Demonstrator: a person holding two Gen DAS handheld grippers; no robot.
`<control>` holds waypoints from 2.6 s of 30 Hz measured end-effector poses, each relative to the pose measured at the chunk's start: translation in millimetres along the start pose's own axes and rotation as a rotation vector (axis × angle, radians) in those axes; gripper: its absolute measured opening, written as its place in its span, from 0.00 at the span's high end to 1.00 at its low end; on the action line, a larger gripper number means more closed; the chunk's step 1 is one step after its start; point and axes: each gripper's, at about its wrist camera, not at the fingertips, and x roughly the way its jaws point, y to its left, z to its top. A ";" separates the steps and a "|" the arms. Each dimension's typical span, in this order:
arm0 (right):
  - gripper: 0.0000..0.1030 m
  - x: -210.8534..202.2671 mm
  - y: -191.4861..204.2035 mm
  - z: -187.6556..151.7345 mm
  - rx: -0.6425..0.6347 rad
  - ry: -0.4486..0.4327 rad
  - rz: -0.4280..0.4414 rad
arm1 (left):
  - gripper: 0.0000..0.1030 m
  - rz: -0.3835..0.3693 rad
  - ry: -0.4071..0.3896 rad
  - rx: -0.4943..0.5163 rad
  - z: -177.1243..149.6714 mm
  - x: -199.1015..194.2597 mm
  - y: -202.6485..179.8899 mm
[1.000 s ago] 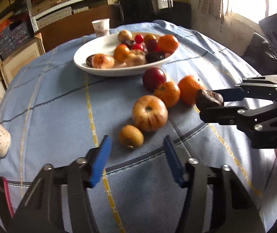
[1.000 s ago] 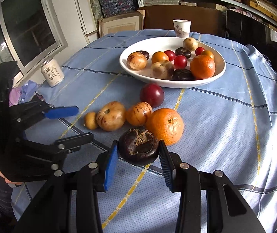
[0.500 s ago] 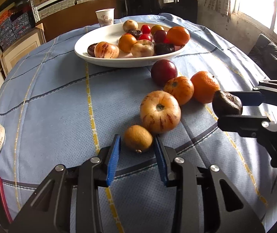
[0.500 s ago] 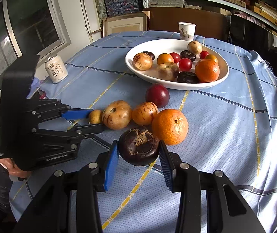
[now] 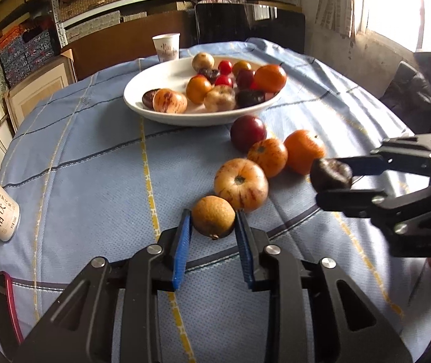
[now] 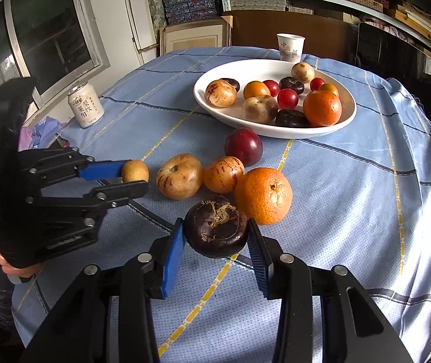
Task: Organize fruits
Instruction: 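Carry both fruits over the plate and open both tools to drop them, then move both open tools back from the plate toward the remaining fruits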
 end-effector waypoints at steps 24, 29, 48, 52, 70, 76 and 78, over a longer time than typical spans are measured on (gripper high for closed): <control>0.59 47.2 -68.2 125.2 0.143 -0.109 -0.040 | 0.73 0.042 -0.025 -0.153 163.4 66.5 61.5; 0.50 59.9 -79.0 142.0 0.132 -0.121 -0.044 | 0.34 0.094 -0.030 -0.156 177.4 85.1 64.3; 0.32 -2.5 -60.3 36.0 0.113 -0.123 -0.049 | 0.05 0.124 -0.017 -0.330 33.2 13.3 47.5; 0.30 1.4 -40.0 20.5 0.011 -0.091 -0.107 | 0.05 0.114 0.055 -0.333 15.7 19.9 42.6; 0.27 20.7 -18.6 6.5 -0.087 -0.027 -0.134 | 0.05 0.187 -0.023 -0.307 18.5 -2.3 41.0; 0.27 29.1 -20.1 7.7 -0.078 -0.009 -0.133 | 0.05 0.189 -0.021 -0.300 18.3 -3.0 39.3; 0.27 30.3 -20.3 8.3 -0.073 -0.011 -0.132 | 0.05 0.189 -0.021 -0.299 18.5 -2.8 38.8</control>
